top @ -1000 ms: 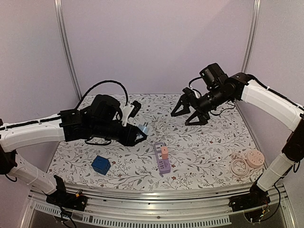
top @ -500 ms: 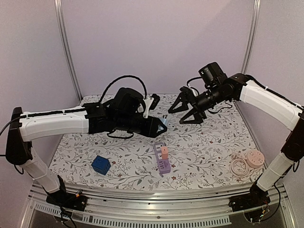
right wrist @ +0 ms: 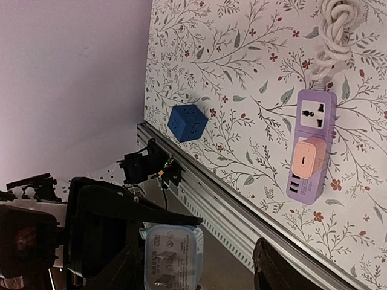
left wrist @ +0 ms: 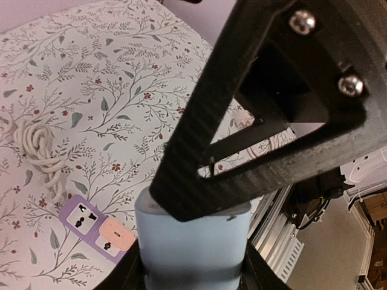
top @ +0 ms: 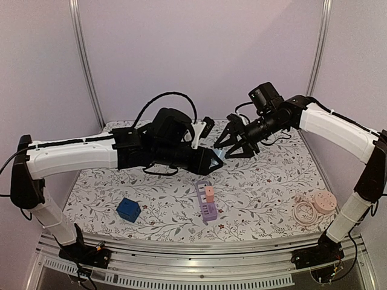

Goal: Insert the plug

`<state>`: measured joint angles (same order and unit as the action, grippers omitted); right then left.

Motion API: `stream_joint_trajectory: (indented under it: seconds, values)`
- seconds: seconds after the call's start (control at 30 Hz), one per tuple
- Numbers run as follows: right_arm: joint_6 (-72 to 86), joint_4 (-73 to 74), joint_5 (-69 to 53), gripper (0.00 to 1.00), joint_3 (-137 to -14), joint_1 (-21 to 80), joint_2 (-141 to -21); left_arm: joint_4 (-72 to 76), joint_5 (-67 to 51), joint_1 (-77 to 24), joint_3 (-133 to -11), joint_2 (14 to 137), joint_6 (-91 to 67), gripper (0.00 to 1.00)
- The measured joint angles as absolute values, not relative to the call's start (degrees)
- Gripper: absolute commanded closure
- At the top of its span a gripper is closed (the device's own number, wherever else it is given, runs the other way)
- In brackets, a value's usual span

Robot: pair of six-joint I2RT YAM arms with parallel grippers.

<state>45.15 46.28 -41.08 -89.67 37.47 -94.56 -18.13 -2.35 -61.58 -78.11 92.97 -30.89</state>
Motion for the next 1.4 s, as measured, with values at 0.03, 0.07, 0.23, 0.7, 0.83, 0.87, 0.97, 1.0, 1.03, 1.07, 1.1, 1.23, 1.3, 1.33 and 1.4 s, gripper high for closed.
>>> stream_joint_trajectory:
  seconds: [0.03, 0.07, 0.23, 0.7, 0.83, 0.87, 0.97, 1.0, 1.03, 1.07, 1.1, 1.23, 1.3, 1.33, 1.4]
  values:
    - [45.0, 46.3, -41.1, 0.44, -89.7, 37.5, -94.7, -18.5, -2.3, -61.7, -78.6, 93.0, -30.4, 1.0]
    - [44.9, 46.3, -41.3, 0.45, -89.7, 37.5, -94.8, -19.0, -2.4, -61.8, -79.0, 93.0, -30.0, 1.0]
    - [44.5, 46.8, -42.2, 0.48, -89.6, 37.5, -95.0, -20.9, -2.5, -62.1, -80.2, 93.9, -28.0, 1.0]
    - [42.0, 49.0, -45.4, 0.56, -87.7, 37.5, -95.0, -23.9, -3.3, -62.2, -82.9, 97.0, -24.9, 1.0]
    - [41.5, 49.1, -46.2, 0.66, -86.7, 37.5, -95.0, -24.7, -3.7, -62.2, -83.5, 97.4, -24.6, 1.0]
    - [41.2, 49.1, -46.3, 0.71, -86.6, 37.5, -95.0, -24.8, -3.7, -62.2, -83.5, 97.5, -24.6, 1.0]
    - [41.1, 49.0, -46.8, 0.83, -86.4, 37.5, -95.0, -24.9, -3.9, -62.3, -83.5, 97.8, -24.3, 1.0]
    - [41.0, 48.9, -46.9, 0.86, -86.3, 37.5, -95.0, -25.0, -3.9, -62.3, -83.5, 97.9, -24.3, 1.0]
    - [41.1, 48.8, -46.9, 0.9, -86.2, 37.5, -95.0, -25.1, -3.9, -62.3, -83.5, 97.9, -24.3, 0.99]
    - [40.8, 48.8, -47.1, 0.92, -86.0, 37.5, -95.0, -25.2, -4.0, -62.3, -83.5, 97.9, -24.2, 0.94]
    - [40.8, 48.7, -47.1, 0.94, -85.9, 37.5, -95.0, -25.3, -3.9, -62.4, -83.5, 97.9, -24.2, 0.85]
    - [40.8, 48.5, -47.2, 0.97, -85.8, 37.5, -95.0, -25.3, -3.5, -62.4, -83.5, 97.9, -24.4, 0.37]
    - [40.8, 48.2, -47.0, 0.99, -85.8, 37.5, -95.0, -25.3, -2.9, -62.5, -83.5, 97.9, -25.1, 0.16]
    - [40.9, 48.2, -47.0, 0.99, -85.8, 37.5, -95.0, -25.4, -2.5, -62.5, -83.5, 97.9, -24.9, 0.06]
    - [41.1, 48.2, -46.4, 0.99, -85.8, 37.5, -95.0, -25.3, -1.8, -62.5, -83.5, 97.7, -25.7, 0.01]
